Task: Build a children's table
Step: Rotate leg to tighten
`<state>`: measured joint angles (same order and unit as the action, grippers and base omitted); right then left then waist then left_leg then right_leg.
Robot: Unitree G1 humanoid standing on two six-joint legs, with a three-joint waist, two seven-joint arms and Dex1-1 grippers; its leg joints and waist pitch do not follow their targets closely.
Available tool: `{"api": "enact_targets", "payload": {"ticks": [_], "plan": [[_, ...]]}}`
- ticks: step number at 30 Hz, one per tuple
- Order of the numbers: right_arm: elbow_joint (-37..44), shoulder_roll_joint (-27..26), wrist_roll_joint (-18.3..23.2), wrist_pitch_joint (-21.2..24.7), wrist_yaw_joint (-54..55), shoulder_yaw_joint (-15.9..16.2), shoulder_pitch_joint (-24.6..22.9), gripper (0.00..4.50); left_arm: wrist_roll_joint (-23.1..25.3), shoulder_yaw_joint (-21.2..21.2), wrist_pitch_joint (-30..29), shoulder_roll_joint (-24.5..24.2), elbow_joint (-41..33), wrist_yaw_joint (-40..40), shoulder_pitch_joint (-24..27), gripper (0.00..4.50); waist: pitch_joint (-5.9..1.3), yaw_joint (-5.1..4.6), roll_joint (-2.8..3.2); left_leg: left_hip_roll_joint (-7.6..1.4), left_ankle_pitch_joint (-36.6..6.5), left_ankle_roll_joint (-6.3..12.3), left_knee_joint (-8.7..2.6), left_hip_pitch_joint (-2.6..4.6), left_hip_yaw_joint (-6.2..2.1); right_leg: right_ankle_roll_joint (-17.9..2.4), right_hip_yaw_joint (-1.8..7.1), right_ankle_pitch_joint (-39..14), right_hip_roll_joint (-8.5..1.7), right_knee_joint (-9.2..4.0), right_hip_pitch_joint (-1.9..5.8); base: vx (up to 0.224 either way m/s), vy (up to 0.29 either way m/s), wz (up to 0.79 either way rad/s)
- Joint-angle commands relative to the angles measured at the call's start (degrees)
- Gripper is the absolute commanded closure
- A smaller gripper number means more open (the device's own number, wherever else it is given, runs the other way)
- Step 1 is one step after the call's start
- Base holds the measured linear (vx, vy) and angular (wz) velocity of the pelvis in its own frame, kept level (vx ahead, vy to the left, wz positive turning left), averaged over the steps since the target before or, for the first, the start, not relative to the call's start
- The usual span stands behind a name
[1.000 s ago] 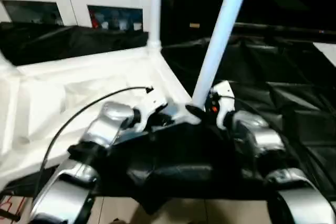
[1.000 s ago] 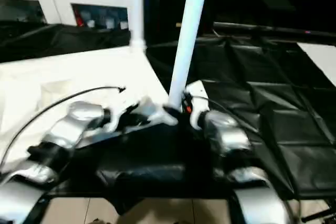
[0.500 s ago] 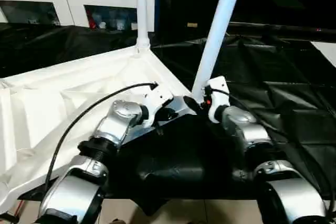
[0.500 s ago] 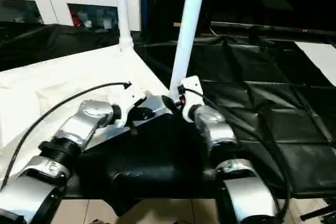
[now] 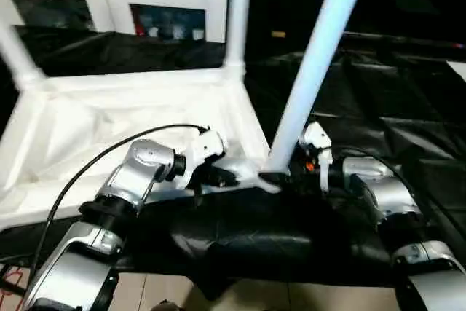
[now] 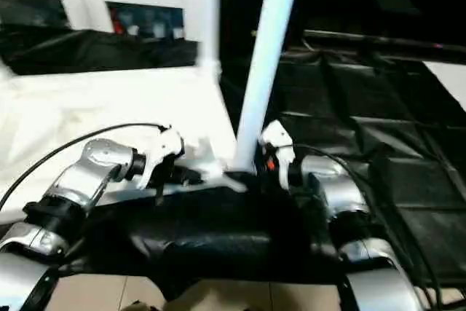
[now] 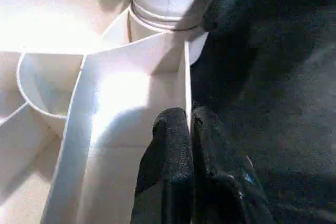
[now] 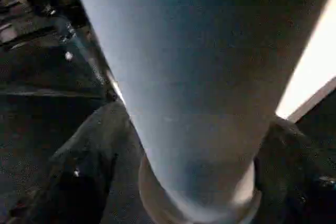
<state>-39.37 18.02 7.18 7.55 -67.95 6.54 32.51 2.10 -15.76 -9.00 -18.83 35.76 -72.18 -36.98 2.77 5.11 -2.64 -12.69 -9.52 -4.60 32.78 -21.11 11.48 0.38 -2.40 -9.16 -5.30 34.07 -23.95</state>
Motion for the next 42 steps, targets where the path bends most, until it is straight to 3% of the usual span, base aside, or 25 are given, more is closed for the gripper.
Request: {"api": "enact_targets", "payload": {"ticks": [1,11,16,17,18,21,24,28,29,31,34,37,42], "plan": [[1.0,-0.5,-0.2,1.4,-2.9,2.7,-1.1,1.13,-1.9,-0.5,1.0,1.4,-2.3,-1.0,-0.8,4.50,-3.56,-0.12,0.30,-0.77,-16.0,1.06,-3.69,1.01,0.04,-13.2,1.38,-13.8,-1.90,-3.58,2.53,0.000,0.000,0.00],[4.3,-0.7,1.1,4.7,-3.5,3.0,-2.6,1.93,-1.7,0.2,1.1,1.0,-1.4,0.0,-1.0,4.50,-3.53,0.03,0.13,-0.71,-16.0,0.60,-3.73,0.92,-0.06,-12.3,1.36,-15.4,-1.99,-3.74,2.49,0.000,0.000,0.00],[-1.4,-3.9,-1.7,3.3,8.7,0.5,-0.4,2.10,0.5,1.8,1.5,3.2,2.5,8.9,-3.1,4.50,-3.51,-0.62,0.04,-0.41,-16.9,-0.68,-3.84,0.92,-0.30,-10.8,1.44,-19.1,-2.13,-4.10,2.27,0.000,0.000,0.00],[-5.2,-5.7,-3.2,2.8,16.7,-0.8,1.0,2.14,1.1,2.5,0.5,4.6,4.1,13.1,-4.2,4.50,-3.47,-0.85,-0.32,-0.35,-17.0,-0.98,-3.80,0.86,-0.33,-10.3,1.43,-20.2,-2.19,-4.22,2.24,0.000,0.000,0.00],[-7.1,-6.6,-3.7,2.9,20.7,-1.5,1.8,2.17,1.4,2.9,0.0,5.3,4.8,15.3,-4.7,4.50,-3.45,-1.26,-0.07,-0.23,-17.3,-1.71,-3.89,0.89,-0.44,-10.0,1.42,-21.3,-2.10,-4.23,2.10,0.000,0.000,0.00],[-10.4,-8.5,-4.1,3.5,27.9,-2.9,3.3,2.35,1.8,3.6,-1.2,6.8,6.0,19.1,-5.7,4.50,-3.36,-2.09,-0.06,-0.17,-19.2,-1.60,-3.90,0.97,-0.55,-9.5,1.30,-22.9,-2.00,-4.63,1.96,0.000,0.000,0.00],[-14.4,-12.4,-3.0,5.0,38.0,-5.5,5.3,2.43,1.9,4.8,-2.7,9.9,7.6,25.5,-7.1,4.50,-3.50,-2.16,-0.07,-0.09,-18.7,-1.14,-3.83,0.90,-0.56,-9.3,1.27,-22.4,-1.96,-4.69,2.10,0.000,0.000,0.00],[-15.1,-13.5,-3.6,4.4,40.5,-5.7,5.8,2.43,1.7,4.9,-2.7,10.8,7.9,26.7,-7.4,4.50,-3.50,-2.28,0.02,-0.13,-18.5,-0.90,-3.88,0.83,-0.49,-9.8,1.31,-20.1,-1.81,-4.53,2.06,0.000,0.000,0.00],[-15.6,-14.6,-4.6,2.3,41.4,-5.0,6.1,2.11,1.5,4.7,-2.6,11.9,7.6,27.3,-7.3,4.50,-3.57,-2.26,0.02,-0.16,-18.3,-0.77,-3.86,0.79,-0.44,-10.0,1.33,-19.1,-1.82,-4.42,2.12,0.000,0.000,0.00],[-16.3,-15.0,-4.6,0.9,40.3,-5.1,6.6,2.11,1.4,4.5,-2.2,12.4,7.2,26.8,-6.9,4.50,-3.58,-2.30,0.02,-0.13,-18.4,-0.55,-3.84,0.72,-0.45,-10.3,1.30,-18.8,-1.87,-4.42,2.23,0.000,0.000,0.00],[-16.5,-14.4,-3.5,0.5,36.7,-5.6,7.2,1.76,1.1,3.8,-1.2,11.8,6.4,24.3,-6.2,4.50,-3.58,-2.28,0.02,-0.12,-18.4,-0.07,-3.81,0.74,-0.37,-10.6,1.34,-18.1,-1.79,-4.38,2.29,0.000,0.000,0.00],[-14.2,-11.7,-3.7,-0.6,29.6,-3.8,6.5,1.43,0.6,2.9,-0.1,10.0,5.1,20.1,-5.1,4.50,-3.66,-2.12,-0.22,-0.18,-17.6,0.73,-3.76,0.62,-0.36,-10.8,1.28,-17.1,-1.88,-4.33,2.56,0.000,0.000,0.00],[-7.2,-6.3,-1.7,-1.4,14.5,-0.7,3.0,1.43,-1.0,1.4,1.5,6.9,2.1,11.9,-3.2,4.50,-3.80,-1.64,-0.23,-0.35,-14.0,3.11,-3.42,0.47,-0.13,-13.1,1.35,-10.6,-1.85,-3.55,2.93,0.000,0.000,0.00]]}}
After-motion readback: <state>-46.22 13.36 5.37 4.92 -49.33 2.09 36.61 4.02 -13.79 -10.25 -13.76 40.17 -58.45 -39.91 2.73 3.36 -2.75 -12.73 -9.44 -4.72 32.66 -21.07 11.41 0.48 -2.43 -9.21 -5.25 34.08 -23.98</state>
